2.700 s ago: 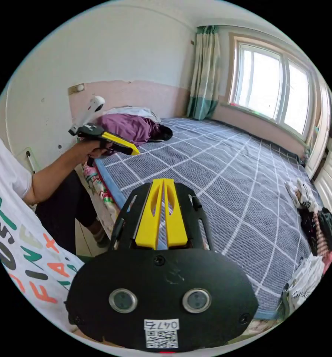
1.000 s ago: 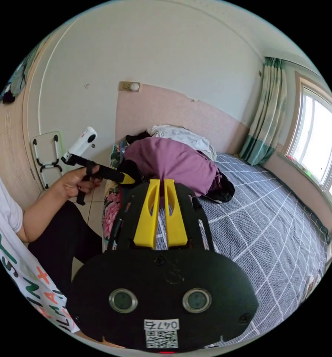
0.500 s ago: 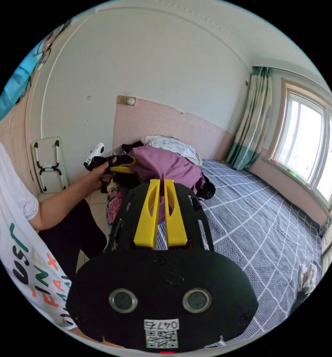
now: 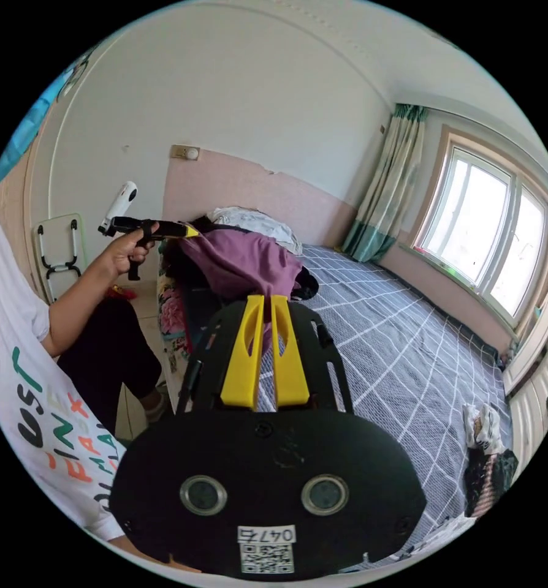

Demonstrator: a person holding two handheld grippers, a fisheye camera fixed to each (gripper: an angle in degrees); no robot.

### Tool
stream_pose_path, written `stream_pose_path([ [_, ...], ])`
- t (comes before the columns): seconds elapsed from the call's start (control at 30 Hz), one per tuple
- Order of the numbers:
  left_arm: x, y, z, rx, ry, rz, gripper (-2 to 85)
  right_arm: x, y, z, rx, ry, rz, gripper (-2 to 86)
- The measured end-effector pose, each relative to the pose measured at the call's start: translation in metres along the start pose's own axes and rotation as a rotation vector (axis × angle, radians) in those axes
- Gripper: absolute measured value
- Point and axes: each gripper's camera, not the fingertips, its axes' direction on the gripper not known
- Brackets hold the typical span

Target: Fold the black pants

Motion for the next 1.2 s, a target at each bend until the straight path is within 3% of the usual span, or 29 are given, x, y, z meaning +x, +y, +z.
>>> stream_pose_path([
  [0.13,0.034,0.007,0.004,-0.150,-0.029,0.130,1.0,0.007,-0.005,0.002,-0.062,-0.097,-0.036,0.1],
  [0.27,0.040,-0.001,0.030,-0.221,0.053,0.158,1.1,0.003,-0.030,0.045,-0.025,-0.263,-0.022,0.1],
  [0.37,0.027,-0.023,0.024,-0.121,-0.169,0.133,1.3,-0.021,-0.067,0.094,-0.008,-0.355,-0.099,0.2],
  [0.43,0.004,-0.040,0.019,-0.152,-0.332,0.105,1.7,-0.040,-0.088,0.124,-0.018,-0.382,-0.156,0.3],
  [0.57,-0.044,-0.043,0.027,-0.238,-0.273,-0.018,3.0,-0.075,-0.119,0.192,-0.084,-0.510,-0.292,1.0],
  [0.67,-0.072,-0.027,0.031,-0.217,-0.214,-0.081,6.6,-0.060,-0.142,0.222,-0.071,-0.424,-0.261,1.5],
  [0.8,-0.082,-0.031,0.004,-0.256,-0.376,-0.124,13.8,-0.025,-0.192,0.268,-0.115,-0.324,-0.239,6.8],
  [0.87,-0.073,-0.037,-0.013,-0.207,-0.452,-0.082,13.3,-0.017,-0.217,0.296,-0.154,-0.333,-0.230,9.8],
  [1.0,-0.072,-0.043,0.001,-0.203,-0.355,-0.009,11.9,-0.014,-0.266,0.368,-0.227,-0.458,-0.138,12.1],
  [1.1,-0.079,-0.048,0.037,-0.241,-0.362,-0.001,11.8,-0.024,-0.278,0.411,-0.303,-0.548,-0.102,9.1],
  [1.2,-0.079,-0.052,0.073,-0.404,-0.322,-0.006,8.2,-0.014,-0.270,0.405,-0.270,-0.566,-0.038,1.5],
])
